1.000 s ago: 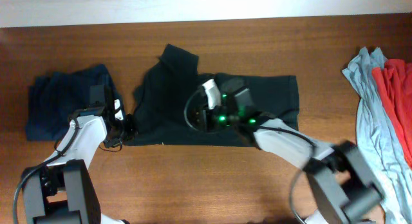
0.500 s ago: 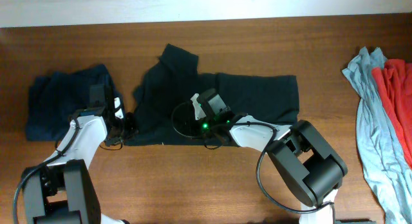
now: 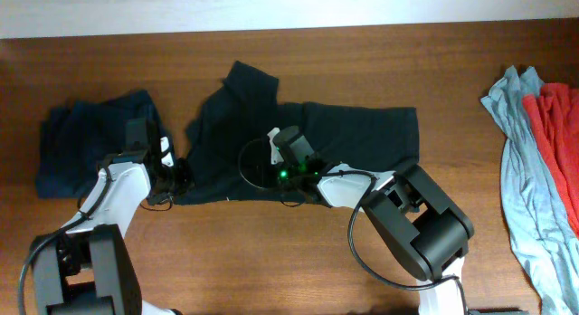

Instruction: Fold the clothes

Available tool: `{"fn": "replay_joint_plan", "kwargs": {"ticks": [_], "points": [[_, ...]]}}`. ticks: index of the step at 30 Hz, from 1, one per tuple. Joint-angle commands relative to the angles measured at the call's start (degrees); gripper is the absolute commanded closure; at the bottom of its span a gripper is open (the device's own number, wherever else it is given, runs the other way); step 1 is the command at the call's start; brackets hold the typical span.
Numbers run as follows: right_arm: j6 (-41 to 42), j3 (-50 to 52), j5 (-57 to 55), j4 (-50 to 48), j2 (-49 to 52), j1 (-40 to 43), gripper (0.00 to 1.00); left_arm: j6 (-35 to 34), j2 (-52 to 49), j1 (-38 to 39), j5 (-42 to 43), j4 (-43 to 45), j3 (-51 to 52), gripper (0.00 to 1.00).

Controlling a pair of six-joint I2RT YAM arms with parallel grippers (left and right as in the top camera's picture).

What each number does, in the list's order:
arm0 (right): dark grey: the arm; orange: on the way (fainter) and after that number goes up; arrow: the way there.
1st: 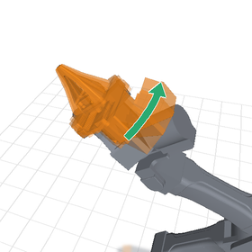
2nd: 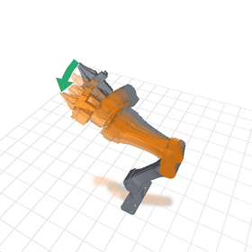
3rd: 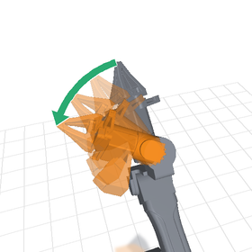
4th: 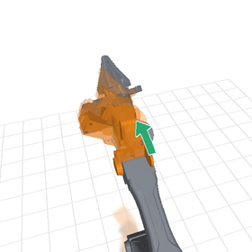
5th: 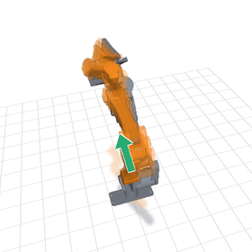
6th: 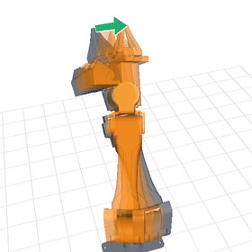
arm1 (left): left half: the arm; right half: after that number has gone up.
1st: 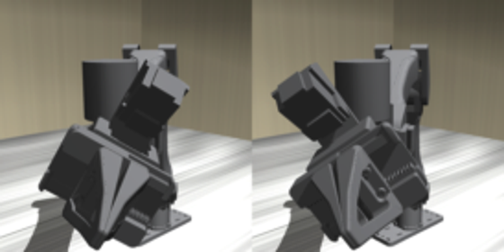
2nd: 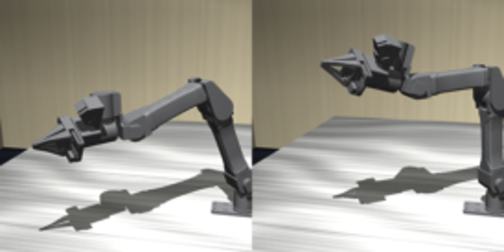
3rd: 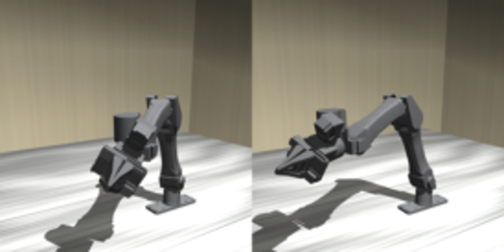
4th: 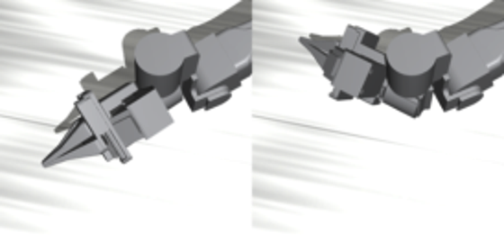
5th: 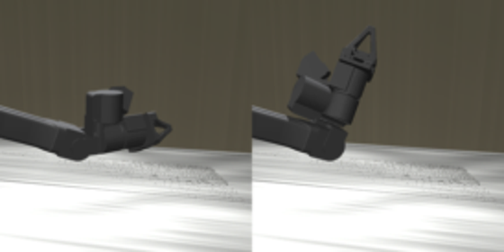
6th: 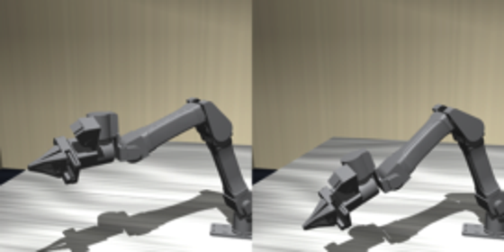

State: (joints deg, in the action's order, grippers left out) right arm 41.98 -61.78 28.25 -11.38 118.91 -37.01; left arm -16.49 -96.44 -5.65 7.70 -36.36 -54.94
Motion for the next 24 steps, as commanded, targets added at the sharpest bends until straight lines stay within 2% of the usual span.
{"fn": "replay_joint_plan", "kwargs": {"ticks": [1,4,7,15,18,21,22,24], "points": [[0.5,-1.57,7.39,0.26,0.7,1.64,0.96,1.42,-0.55,-0.13,0.63,0.09,0.63,0.84],[0.46,-1.57,9.25,6.75,0.24,3.54,0.96,1.84,-0.55,-0.13,-0.52,0.11,0.63,0.84],[-3.06,-1.57,9.16,15.45,-2.08,7.43,0.96,3.15,-0.55,-0.15,-1.73,0.13,0.63,0.84],[-21.03,-1.55,-0.33,39.93,-17.14,18.49,0.95,5.92,-0.55,-0.15,-1.75,0.07,0.63,0.84],[-28.44,-1.55,-0.85,50.12,-22.36,22.49,0.78,6.34,-0.55,-0.15,-1.53,0.11,0.63,0.83],[-26.62,-1.55,-5.05,59.76,-23.74,26.4,0.77,8.44,-0.52,-0.09,5.51,-0.33,0.63,0.8],[-26.27,-1.29,-5.97,62.47,-23.47,28.09,0.82,9.84,-0.52,-0.09,9.35,-0.76,0.63,0.8],[-26.32,-0.59,-6.27,64.76,-22.91,30.99,0.84,10.4,-0.52,-0.09,13.81,-1.86,0.63,0.78]]}}
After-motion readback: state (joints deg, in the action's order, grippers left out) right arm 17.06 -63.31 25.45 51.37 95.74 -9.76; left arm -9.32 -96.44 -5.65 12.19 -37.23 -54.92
